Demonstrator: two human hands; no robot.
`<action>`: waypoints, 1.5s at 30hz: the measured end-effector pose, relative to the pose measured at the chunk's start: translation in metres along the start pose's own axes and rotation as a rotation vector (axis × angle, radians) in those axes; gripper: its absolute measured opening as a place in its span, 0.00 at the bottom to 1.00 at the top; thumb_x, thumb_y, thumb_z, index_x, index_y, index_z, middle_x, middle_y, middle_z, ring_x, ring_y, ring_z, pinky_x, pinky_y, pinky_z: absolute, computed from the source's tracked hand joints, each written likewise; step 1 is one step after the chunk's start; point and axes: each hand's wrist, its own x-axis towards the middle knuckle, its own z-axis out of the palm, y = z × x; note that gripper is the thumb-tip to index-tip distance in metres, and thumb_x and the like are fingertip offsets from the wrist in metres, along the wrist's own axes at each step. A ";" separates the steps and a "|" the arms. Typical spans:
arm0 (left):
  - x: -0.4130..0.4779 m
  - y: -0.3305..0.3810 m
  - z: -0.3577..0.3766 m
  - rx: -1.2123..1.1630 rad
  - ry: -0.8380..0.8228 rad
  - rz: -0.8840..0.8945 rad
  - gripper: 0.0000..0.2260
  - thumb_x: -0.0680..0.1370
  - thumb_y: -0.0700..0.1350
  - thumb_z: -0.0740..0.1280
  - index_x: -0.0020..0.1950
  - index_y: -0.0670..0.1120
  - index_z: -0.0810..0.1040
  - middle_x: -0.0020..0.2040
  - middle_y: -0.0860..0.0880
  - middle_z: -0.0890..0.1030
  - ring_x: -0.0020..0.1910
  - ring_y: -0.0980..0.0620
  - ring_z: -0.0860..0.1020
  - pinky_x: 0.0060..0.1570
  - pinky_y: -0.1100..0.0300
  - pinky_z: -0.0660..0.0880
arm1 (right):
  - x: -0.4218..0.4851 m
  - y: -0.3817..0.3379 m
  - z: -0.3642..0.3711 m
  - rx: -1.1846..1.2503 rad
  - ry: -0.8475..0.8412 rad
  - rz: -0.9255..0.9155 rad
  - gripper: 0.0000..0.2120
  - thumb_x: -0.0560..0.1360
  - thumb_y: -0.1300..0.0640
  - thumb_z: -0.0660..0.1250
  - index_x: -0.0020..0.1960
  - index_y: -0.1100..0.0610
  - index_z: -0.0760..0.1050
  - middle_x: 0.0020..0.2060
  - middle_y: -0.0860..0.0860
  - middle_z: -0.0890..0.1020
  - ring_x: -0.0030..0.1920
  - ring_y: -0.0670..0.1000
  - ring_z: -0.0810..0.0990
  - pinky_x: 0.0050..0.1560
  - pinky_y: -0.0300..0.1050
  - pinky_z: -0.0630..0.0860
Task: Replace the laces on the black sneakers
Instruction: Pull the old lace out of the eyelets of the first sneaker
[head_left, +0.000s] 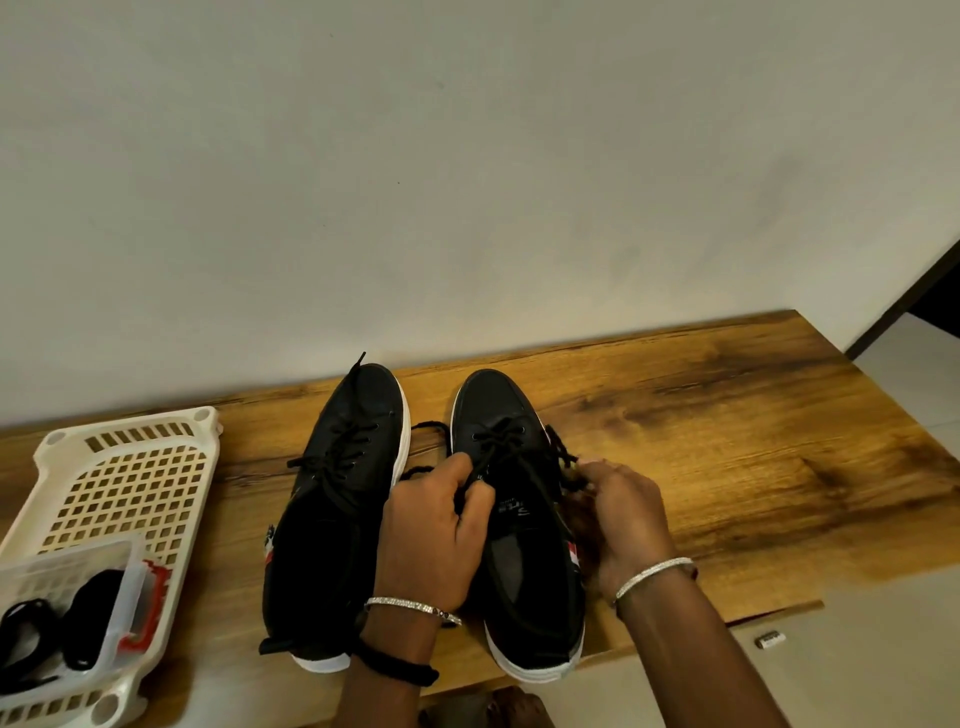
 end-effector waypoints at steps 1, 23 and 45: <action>0.000 0.000 0.000 0.000 0.000 0.000 0.13 0.74 0.52 0.59 0.32 0.51 0.64 0.24 0.53 0.64 0.23 0.56 0.63 0.25 0.62 0.60 | 0.004 0.004 -0.001 -0.211 0.031 -0.111 0.07 0.72 0.53 0.72 0.48 0.53 0.77 0.48 0.55 0.84 0.42 0.55 0.81 0.45 0.52 0.79; 0.000 0.000 0.001 -0.005 0.001 0.006 0.13 0.74 0.51 0.60 0.32 0.53 0.61 0.25 0.54 0.62 0.24 0.55 0.63 0.26 0.65 0.59 | -0.014 -0.010 0.003 0.198 -0.040 -0.126 0.04 0.76 0.63 0.71 0.46 0.56 0.79 0.36 0.52 0.85 0.37 0.48 0.81 0.38 0.43 0.75; 0.003 0.017 0.008 0.087 0.138 -0.028 0.03 0.80 0.47 0.67 0.51 0.52 0.81 0.44 0.58 0.79 0.41 0.60 0.77 0.38 0.67 0.73 | -0.009 0.005 -0.002 -0.704 -0.092 -0.773 0.04 0.72 0.56 0.75 0.40 0.48 0.82 0.33 0.43 0.83 0.36 0.44 0.82 0.39 0.41 0.80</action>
